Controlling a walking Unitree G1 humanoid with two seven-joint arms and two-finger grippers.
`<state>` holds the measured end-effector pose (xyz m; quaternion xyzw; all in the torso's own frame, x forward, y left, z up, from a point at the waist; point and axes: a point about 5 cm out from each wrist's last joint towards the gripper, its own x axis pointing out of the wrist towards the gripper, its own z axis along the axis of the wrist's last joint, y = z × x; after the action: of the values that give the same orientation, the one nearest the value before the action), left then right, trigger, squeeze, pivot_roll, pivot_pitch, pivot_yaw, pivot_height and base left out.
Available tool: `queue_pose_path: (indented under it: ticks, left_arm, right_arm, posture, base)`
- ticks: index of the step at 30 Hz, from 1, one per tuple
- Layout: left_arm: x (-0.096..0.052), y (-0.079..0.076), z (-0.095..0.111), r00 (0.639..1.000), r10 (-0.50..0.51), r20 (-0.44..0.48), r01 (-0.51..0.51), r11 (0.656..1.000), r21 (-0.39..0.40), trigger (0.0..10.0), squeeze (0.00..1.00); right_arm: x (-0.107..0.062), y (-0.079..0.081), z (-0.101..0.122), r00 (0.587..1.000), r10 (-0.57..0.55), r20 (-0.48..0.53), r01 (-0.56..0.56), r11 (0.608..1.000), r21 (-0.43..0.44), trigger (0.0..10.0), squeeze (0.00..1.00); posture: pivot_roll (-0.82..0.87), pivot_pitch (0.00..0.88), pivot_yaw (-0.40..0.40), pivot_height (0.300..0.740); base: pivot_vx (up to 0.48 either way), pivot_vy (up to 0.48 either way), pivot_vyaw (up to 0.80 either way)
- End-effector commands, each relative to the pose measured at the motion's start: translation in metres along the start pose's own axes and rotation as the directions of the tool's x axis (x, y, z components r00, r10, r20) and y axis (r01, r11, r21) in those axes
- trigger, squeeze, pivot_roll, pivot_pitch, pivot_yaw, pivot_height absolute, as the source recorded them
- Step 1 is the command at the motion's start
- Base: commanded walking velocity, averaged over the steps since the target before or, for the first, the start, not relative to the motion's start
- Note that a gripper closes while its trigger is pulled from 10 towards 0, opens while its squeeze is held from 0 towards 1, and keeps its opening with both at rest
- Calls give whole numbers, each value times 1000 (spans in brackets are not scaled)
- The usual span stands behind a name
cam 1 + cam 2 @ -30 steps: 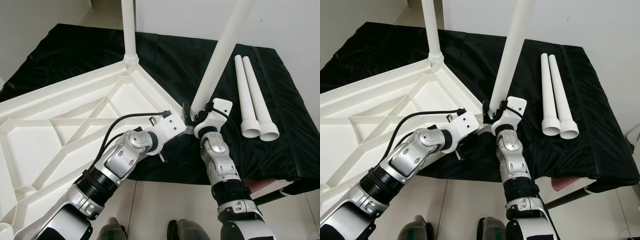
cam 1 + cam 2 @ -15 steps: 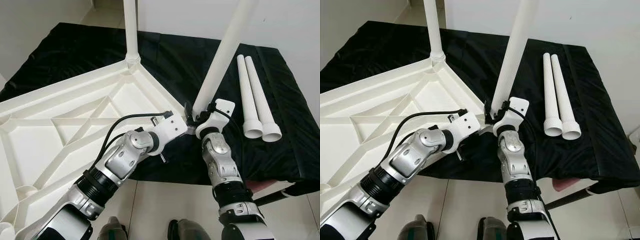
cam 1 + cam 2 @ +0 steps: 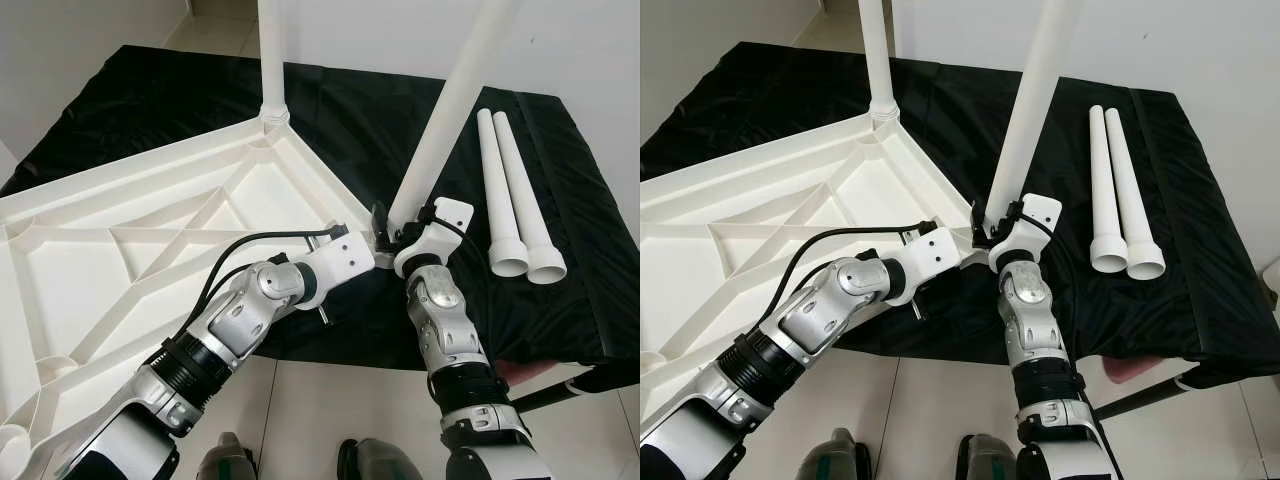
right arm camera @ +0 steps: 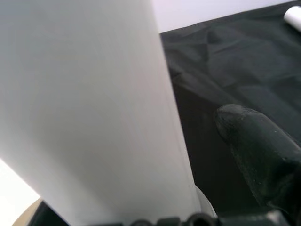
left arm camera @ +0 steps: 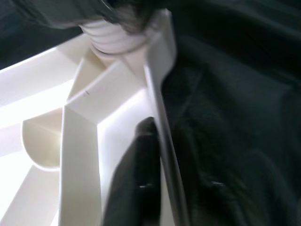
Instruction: Building children table
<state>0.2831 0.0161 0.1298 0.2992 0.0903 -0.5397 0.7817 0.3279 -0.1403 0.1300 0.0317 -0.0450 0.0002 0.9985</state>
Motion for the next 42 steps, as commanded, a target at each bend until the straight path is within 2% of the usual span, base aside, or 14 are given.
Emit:
queue_pose_path:
  ticks: [1,9,10,11,12,14,19,23,29,30,42]
  left_arm:
    - [2,-18,-6,975,-223,-15,224,975,3,10000,1000]
    - [0,-25,-7,956,-291,-30,292,956,42,10000,1000]
    - [0,-25,-7,955,-296,-38,297,953,55,10000,757]
    - [0,-25,-7,955,-296,-38,297,953,55,10000,757]
    - [1,-24,-8,959,-281,-45,283,958,43,10000,0]
    - [4,-21,-11,965,-252,-70,253,967,11,10000,0]
    - [5,-18,-13,969,-229,-89,229,973,-11,10000,0]
    - [8,-14,-16,978,-182,-101,174,981,-80,10000,0]
    - [7,-13,-15,976,-199,-83,191,977,-100,10000,0]
    - [6,-12,-14,976,-205,-75,197,975,-102,0,0]
    - [3,-14,-9,964,-262,-56,258,964,-70,0,0]
  right_arm:
    - [-1,-24,-3,994,-104,-24,104,995,-3,10000,0]
    - [-2,-25,-2,994,-107,-21,107,994,-2,10000,0]
    - [-2,-25,-2,994,-106,-21,106,994,-2,10000,0]
    - [-2,-25,-2,994,-106,-21,106,994,-2,10000,0]
    - [-2,-25,-2,994,-107,-21,107,994,-1,10000,0]
    - [-2,-25,-2,994,-105,-22,106,994,0,10000,0]
    - [-3,-25,-2,995,-101,-18,101,995,5,10000,0]
    - [-3,-25,-1,997,-78,-14,78,997,12,10000,0]
    - [-4,-27,-1,997,-72,-14,72,997,5,10000,0]
    - [-4,-27,-1,997,-74,-14,74,997,3,10000,0]
    - [-5,-31,-1,996,-87,-18,87,996,-2,10000,0]
  posture:
    - [-48,37,4,740]
    - [-53,39,13,740]
    - [-53,39,13,740]
    - [-53,39,13,740]
    - [-54,38,14,740]
    - [-55,40,16,740]
    - [-54,39,16,740]
    - [-52,41,17,740]
    - [-54,44,19,740]
    - [-55,46,20,740]
    - [-58,53,27,740]
  base:
    - [0,0,0]
    - [0,0,0]
    - [0,0,0]
    - [0,0,0]
    - [0,0,0]
    - [0,0,0]
    - [0,0,0]
    - [0,0,0]
    - [0,0,0]
    - [0,0,0]
    - [0,0,0]
